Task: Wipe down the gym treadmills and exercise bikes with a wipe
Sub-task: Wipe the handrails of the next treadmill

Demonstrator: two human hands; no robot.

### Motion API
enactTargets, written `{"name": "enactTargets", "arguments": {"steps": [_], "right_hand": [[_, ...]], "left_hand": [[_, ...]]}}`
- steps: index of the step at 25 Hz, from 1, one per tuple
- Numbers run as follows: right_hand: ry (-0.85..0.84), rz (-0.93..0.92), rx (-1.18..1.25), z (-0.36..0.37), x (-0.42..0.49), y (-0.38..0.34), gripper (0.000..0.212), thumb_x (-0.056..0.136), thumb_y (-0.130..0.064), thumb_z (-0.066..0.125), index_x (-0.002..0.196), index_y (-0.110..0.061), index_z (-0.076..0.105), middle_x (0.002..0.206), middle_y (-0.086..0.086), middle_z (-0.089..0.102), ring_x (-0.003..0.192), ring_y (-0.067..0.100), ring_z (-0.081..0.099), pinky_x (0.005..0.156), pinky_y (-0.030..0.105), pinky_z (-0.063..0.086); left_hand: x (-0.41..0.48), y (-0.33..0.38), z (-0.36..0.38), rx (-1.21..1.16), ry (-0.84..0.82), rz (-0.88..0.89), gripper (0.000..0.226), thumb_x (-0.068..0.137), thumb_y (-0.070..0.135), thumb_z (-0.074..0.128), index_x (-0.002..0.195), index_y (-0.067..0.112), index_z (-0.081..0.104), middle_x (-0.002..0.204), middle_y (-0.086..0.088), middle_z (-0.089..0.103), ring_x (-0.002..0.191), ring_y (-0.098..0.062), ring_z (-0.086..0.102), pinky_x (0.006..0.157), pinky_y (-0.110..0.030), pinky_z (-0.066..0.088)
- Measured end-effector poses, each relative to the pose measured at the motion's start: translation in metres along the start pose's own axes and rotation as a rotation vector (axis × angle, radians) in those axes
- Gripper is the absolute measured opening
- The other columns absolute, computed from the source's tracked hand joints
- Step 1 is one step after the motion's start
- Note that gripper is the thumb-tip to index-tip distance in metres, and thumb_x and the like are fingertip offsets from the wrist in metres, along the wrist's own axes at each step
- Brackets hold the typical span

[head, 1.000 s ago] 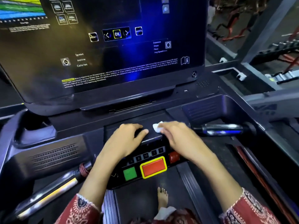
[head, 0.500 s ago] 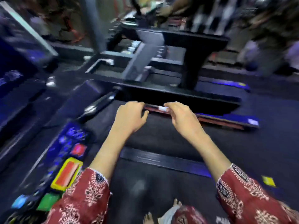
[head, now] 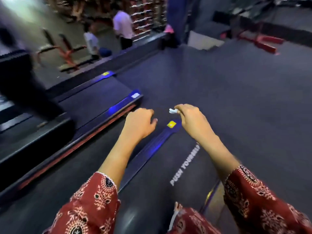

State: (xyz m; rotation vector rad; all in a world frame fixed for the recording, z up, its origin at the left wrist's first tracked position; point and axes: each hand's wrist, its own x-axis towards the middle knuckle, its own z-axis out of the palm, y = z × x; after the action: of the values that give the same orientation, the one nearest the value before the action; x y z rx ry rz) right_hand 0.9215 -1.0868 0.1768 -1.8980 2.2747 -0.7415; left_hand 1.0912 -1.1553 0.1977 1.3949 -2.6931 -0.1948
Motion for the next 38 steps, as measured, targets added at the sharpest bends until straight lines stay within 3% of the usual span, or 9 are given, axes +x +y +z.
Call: {"name": "enactTargets", "arguments": {"steps": [7,13,22,27,38], "right_hand": [[0.098,0.372,-0.152,-0.093,0.006,0.191,0.031,0.096,-0.002,0.041,0.123,-0.009,0.055,0.112,0.011,0.058,0.102,0.032,0.053,0.076,0.041,0.046],[0.213,0.550,-0.166,-0.130,0.030,0.293,0.038,0.089,0.004,0.042,0.122,-0.007,0.057,0.116,0.012,0.060,0.105,0.034,0.053,0.075,0.039,0.043],[0.302,0.630,-0.235,-0.160,0.179,0.450,0.025,0.092,0.000,0.044,0.111,-0.006,0.058,0.104,0.012,0.060,0.096,0.034,0.053,0.064,0.036,0.041],[0.294,0.654,-0.264,-0.184,0.283,0.529,0.024,0.090,0.000,0.043,0.109,-0.006,0.056,0.107,0.010,0.058,0.099,0.031,0.052,0.067,0.036,0.041],[0.339,0.617,-0.291,-0.190,0.417,0.697,0.020,0.091,0.002,0.042,0.105,-0.002,0.056,0.100,0.012,0.059,0.091,0.032,0.052,0.061,0.036,0.039]], "left_hand": [[0.154,0.188,0.040,-0.032,-0.073,0.370,0.032,0.095,0.036,0.048,0.115,0.014,0.060,0.116,-0.008,0.062,0.112,-0.028,0.055,0.083,-0.034,0.043],[0.253,0.280,0.060,-0.002,-0.104,0.555,0.034,0.095,0.036,0.047,0.115,0.012,0.061,0.114,-0.009,0.063,0.110,-0.029,0.056,0.079,-0.033,0.043],[0.475,0.378,0.079,-0.005,-0.110,0.679,0.033,0.095,0.034,0.049,0.114,0.011,0.062,0.109,-0.009,0.065,0.104,-0.029,0.058,0.071,-0.030,0.038],[0.606,0.428,0.075,0.015,-0.101,0.691,0.035,0.095,0.036,0.049,0.122,0.015,0.060,0.118,-0.009,0.062,0.110,-0.029,0.057,0.081,-0.033,0.043],[0.786,0.507,0.137,0.013,-0.092,0.712,0.034,0.095,0.035,0.050,0.119,0.014,0.061,0.114,-0.006,0.064,0.104,-0.027,0.059,0.076,-0.031,0.042]]}}
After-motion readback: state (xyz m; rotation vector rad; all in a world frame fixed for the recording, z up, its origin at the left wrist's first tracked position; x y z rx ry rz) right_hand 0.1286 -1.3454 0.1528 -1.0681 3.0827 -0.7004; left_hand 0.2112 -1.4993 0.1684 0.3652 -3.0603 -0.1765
